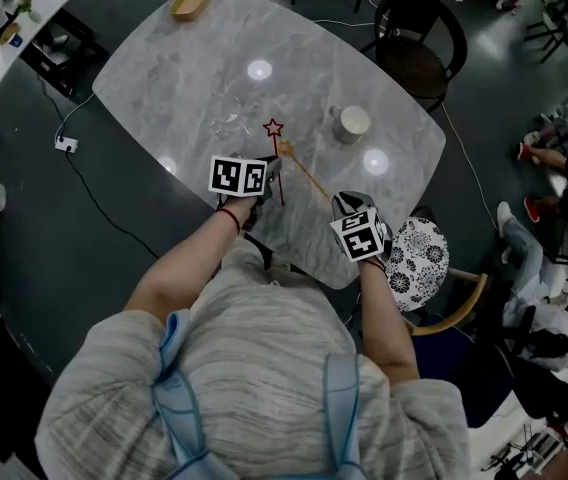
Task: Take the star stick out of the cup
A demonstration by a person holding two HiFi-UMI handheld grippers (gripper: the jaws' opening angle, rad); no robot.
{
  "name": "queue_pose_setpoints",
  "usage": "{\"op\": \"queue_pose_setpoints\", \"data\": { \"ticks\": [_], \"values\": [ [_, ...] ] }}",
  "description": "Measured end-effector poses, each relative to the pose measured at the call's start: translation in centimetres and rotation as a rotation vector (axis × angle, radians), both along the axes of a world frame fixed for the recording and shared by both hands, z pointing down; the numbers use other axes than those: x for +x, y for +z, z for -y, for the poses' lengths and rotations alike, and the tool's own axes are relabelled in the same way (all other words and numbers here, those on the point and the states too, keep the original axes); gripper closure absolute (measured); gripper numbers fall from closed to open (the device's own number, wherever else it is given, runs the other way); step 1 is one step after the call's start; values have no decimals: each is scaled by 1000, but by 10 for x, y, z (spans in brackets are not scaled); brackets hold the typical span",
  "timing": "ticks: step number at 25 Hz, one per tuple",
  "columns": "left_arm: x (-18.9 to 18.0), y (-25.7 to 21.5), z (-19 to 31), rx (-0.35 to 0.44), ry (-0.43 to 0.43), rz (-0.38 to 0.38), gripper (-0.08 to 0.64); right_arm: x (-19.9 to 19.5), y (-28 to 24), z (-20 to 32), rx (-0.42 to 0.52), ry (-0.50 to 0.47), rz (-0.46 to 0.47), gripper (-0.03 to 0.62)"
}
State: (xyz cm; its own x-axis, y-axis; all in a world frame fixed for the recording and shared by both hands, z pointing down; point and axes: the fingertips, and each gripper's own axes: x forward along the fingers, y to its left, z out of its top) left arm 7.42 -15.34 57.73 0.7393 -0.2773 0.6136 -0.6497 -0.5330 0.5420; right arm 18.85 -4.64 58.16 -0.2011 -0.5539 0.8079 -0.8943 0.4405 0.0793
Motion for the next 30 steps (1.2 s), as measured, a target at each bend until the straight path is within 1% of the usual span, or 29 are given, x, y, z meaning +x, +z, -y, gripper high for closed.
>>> {"op": "queue_pose_setpoints", "data": {
  "ticks": [4,8,13,15,16,17,18,19,22,30],
  "values": [
    [2,10,-5,-26,5,10,532,0,1,2,3,-10,-2,571],
    [6,13,-6,-44,4,3,532,-1,0,2,-1,-5,1,571],
    [8,16,-5,-30,18,10,532,-1,0,3,1,-9,3,571],
    [10,18,-6,-31,31,-1,524,-1,1,3,1,-7,4,571],
    [12,18,-5,-37,33,-10,486,0,1,4,1,-6,5,571],
    [12,18,-5,-41,32,-17,433,0,0,4,2,-4,5,571],
    [13,18,-4,-42,33,-21,401,1,0,5,4,-3,6,571],
    [14,17,-4,-41,36,-21,388,2,0,5,7,-2,7,571],
    [15,14,-5,-36,43,-28,374,3,-2,6,12,-1,9,571],
    [12,-2,-8,-1,35,-102,376,0,-8,13,33,8,28,571]
  ]
}}
